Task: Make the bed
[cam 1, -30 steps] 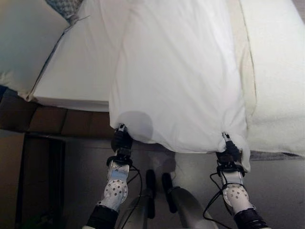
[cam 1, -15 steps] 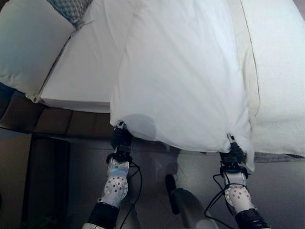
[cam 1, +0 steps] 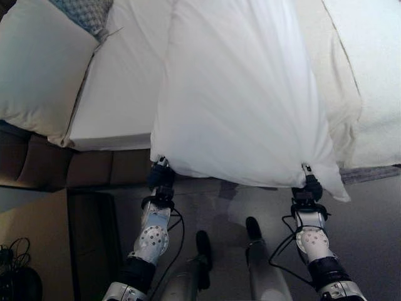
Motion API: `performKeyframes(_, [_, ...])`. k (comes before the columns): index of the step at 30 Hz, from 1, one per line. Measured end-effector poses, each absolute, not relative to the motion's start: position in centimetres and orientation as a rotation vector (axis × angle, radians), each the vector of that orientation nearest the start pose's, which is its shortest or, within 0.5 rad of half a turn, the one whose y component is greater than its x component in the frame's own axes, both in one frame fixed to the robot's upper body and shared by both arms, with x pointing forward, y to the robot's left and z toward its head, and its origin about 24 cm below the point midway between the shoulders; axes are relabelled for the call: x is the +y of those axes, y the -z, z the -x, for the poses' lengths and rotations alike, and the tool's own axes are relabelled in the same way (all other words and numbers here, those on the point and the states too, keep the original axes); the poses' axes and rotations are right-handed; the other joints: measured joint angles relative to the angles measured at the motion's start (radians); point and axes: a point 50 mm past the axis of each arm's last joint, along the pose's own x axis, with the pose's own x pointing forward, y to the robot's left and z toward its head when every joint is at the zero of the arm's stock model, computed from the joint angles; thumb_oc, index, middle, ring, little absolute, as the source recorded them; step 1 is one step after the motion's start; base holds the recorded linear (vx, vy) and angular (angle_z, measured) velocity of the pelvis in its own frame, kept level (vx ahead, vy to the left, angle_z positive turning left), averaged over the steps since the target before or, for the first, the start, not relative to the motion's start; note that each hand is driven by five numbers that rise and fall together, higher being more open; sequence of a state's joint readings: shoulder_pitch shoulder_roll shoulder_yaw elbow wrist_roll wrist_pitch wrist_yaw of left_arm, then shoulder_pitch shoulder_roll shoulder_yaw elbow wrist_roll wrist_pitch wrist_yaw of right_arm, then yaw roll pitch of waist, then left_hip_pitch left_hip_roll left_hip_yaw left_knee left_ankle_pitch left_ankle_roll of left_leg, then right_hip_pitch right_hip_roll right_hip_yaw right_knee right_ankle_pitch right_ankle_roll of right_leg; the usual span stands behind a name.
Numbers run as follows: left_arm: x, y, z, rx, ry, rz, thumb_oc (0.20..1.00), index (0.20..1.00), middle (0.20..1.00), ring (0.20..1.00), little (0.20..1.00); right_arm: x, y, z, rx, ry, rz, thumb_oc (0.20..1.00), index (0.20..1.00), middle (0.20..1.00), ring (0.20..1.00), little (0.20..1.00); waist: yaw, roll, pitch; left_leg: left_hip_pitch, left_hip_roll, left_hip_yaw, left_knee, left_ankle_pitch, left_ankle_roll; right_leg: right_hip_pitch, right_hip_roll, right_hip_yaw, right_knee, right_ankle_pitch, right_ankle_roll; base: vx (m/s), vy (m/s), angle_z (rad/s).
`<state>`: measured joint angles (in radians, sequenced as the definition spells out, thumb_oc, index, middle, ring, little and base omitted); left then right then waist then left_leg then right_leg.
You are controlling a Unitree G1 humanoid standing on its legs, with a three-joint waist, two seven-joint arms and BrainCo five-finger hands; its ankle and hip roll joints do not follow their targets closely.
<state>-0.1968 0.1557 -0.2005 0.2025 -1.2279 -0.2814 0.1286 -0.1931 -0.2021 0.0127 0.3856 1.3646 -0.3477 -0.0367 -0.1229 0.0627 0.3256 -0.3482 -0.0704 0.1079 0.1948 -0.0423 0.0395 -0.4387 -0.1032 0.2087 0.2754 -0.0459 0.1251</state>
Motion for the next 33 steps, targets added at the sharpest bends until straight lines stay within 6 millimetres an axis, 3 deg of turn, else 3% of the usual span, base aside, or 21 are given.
performKeyframes(5, [15.3, -4.7, -29.0, -0.021, -0.122, 1.006, 0.2, 0.2, 0.2, 0.2, 0.2, -21.8, -2.3, -28.9, -0.107, 0.367, -1.109, 0.2, 0.2, 0.2, 0.2, 0.2, 0.0, -0.015, 0.003, -0.001, 0.02, 0.005, -0.001, -0.001, -0.008, -0.002, 0.021, -0.005, -0.001, -0.001, 0.001, -0.05, -0.135, -0.03])
performKeyframes(9, [15.3, -5.8, -29.9, -0.04, -0.128, 1.008, 0.2, 0.2, 0.2, 0.2, 0.2, -21.7, -3.9, -30.1, -0.116, 0.354, -1.08, 0.2, 0.2, 0.2, 0.2, 0.2, -0.002, -0.015, 0.003, -0.002, 0.049, -0.002, -0.025, 0.018, -0.034, -0.005, 0.044, -0.031, -0.004, 0.008, -0.013, -0.05, -0.103, 0.08])
performKeyframes(13, [15.7, -9.4, -31.9, -0.129, -0.076, 0.967, 0.2, 0.2, 0.2, 0.2, 0.2, -21.5, -8.2, -31.6, -0.202, 0.276, -0.988, 0.2, 0.2, 0.2, 0.2, 0.2, -0.003, -0.015, 0.003, -0.034, 0.076, -0.006, -0.037, 0.048, -0.056, -0.035, 0.064, -0.056, -0.006, 0.028, -0.043, -0.07, -0.075, 0.08])
performKeyframes(16, [16.2, -12.2, -32.4, -0.211, -0.036, 0.945, 0.2, 0.2, 0.2, 0.2, 0.2, -21.0, -12.0, -31.9, -0.291, 0.201, -0.904, 0.2, 0.2, 0.2, 0.2, 0.2, -0.001, -0.015, 0.003, -0.046, 0.087, -0.007, -0.05, 0.065, -0.067, -0.055, 0.074, -0.061, -0.004, 0.038, -0.057, -0.05, -0.013, 0.0])
performKeyframes(18, [16.5, -13.2, -32.3, -0.248, -0.018, 0.934, 0.2, 0.2, 0.2, 0.2, 0.2, -21.0, -13.4, -31.8, -0.333, 0.176, -0.876, 0.2, 0.2, 0.2, 0.2, 0.2, -0.002, -0.015, 0.003, -0.047, 0.09, -0.006, -0.055, 0.069, -0.07, -0.059, 0.078, -0.059, -0.003, 0.04, -0.06, -0.02, 0.0, -0.01])
performKeyframes(22, [16.9, -13.8, -31.3, -0.289, -0.005, 0.948, 0.2, 0.2, 0.2, 0.2, 0.2, -20.9, -14.2, -30.4, -0.387, 0.139, -0.883, 0.2, 0.2, 0.2, 0.2, 0.2, 0.0, -0.015, 0.004, -0.049, 0.094, -0.004, -0.066, 0.071, -0.072, -0.069, 0.082, -0.055, -0.003, 0.04, -0.06, -0.01, 0.003, -0.03])
performKeyframes(25, [17.6, -11.9, -30.3, -0.258, -0.054, 0.962, 0.2, 0.2, 0.2, 0.2, 0.2, -21.3, -11.9, -28.7, -0.347, 0.152, -0.841, 0.2, 0.2, 0.2, 0.2, 0.2, 0.0, -0.017, 0.007, -0.049, 0.093, -0.003, -0.07, 0.071, -0.072, -0.07, 0.083, -0.054, -0.003, 0.036, -0.061, 0.0, 0.001, -0.02])
performKeyframes(28, [17.4, -7.9, -28.5, -0.151, -0.151, 0.975, 0.2, 0.2, 0.2, 0.2, 0.2, -21.3, -7.9, -26.7, -0.224, 0.197, -0.837, 0.2, 0.2, 0.2, 0.2, 0.2, -0.001, -0.026, 0.045, -0.048, 0.09, -0.002, -0.077, 0.071, -0.072, -0.07, 0.083, -0.055, -0.007, 0.034, -0.063, -0.01, 0.003, 0.01])
performKeyframes(33, [16.9, -4.0, -28.3, -0.018, -0.264, 0.997, 0.2, 0.2, 0.2, 0.2, 0.2, -21.7, -2.9, -27.1, -0.065, 0.276, -0.83, 0.2, 0.2, 0.2, 0.2, 0.2, 0.001, -0.031, 0.063, -0.048, 0.089, -0.007, -0.079, 0.071, -0.072, -0.067, 0.08, -0.061, -0.009, 0.029, -0.061, -0.01, -0.002, 0.03])
